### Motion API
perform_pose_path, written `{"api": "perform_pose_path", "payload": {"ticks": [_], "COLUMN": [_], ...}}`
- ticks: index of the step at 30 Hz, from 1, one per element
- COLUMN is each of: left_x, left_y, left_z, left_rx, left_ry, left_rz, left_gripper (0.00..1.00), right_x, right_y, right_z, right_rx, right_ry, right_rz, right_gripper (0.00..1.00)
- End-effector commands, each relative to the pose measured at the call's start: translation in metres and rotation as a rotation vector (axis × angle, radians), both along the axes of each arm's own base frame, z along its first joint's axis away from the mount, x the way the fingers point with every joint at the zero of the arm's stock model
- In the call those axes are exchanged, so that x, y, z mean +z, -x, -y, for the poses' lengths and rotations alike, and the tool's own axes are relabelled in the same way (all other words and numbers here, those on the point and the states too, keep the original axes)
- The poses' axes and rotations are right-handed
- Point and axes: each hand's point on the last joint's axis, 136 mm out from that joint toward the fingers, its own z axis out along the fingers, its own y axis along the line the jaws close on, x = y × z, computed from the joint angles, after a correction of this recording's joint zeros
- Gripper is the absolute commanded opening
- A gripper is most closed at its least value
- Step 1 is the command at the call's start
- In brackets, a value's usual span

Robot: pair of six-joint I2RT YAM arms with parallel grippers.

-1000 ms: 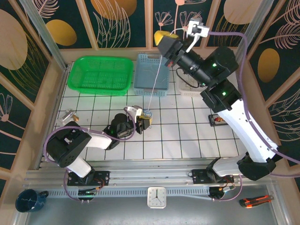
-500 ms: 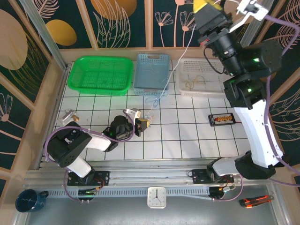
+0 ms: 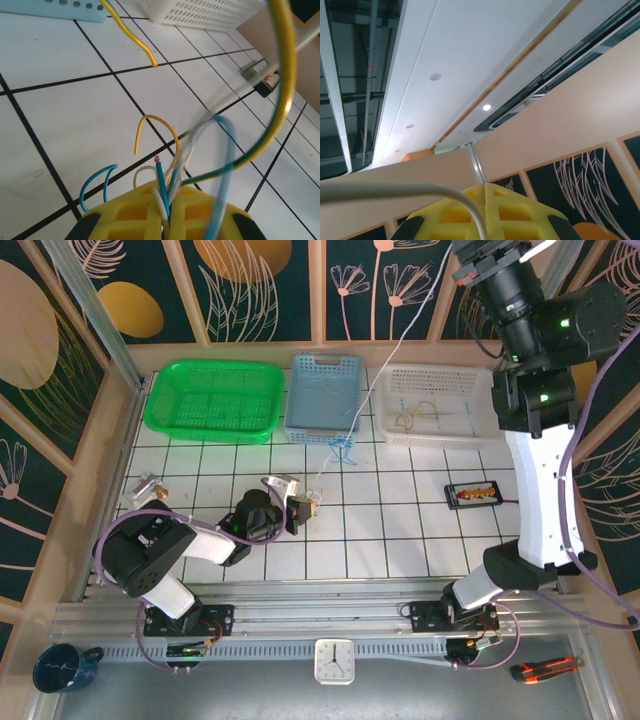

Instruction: Untangle the cables

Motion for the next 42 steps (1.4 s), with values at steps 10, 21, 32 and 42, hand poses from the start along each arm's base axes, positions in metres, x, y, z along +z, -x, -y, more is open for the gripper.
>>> {"api": "perform_pose_path", "payload": {"ticks": [10,21,32,42], "left_x": [-0.009,0.021,0.073,0.132], "left_y": [0.002,-0.004,-0.001,-0.006], "left_z": [-0.006,0.001,0.002,0.004], "left_rx": [0.018,0.001,-0.032,-0.034], "left_ry": [-0.032,-0.01,0.014,0.045], "left_rz": [-0.005,0.039,0.144,0.276], "left_gripper": [0.0,0.52,0.99,0.99], "right_x": [-0.025,-0.131,-0.185,-0.202], "right_y": [0.003,-0.009,-0.005,-0.002], "right_z": [0.012,-0.02,-0.048,-0.104], "right_rx": [0.128,0.159,0.201,0.301], "right_ry": [-0.003,0.055,0.065,0.145], "right_rz": [-0.039,-0.208,-0.292,-0.321], "right_gripper": [0.0,0.0,0.0,0.0]}}
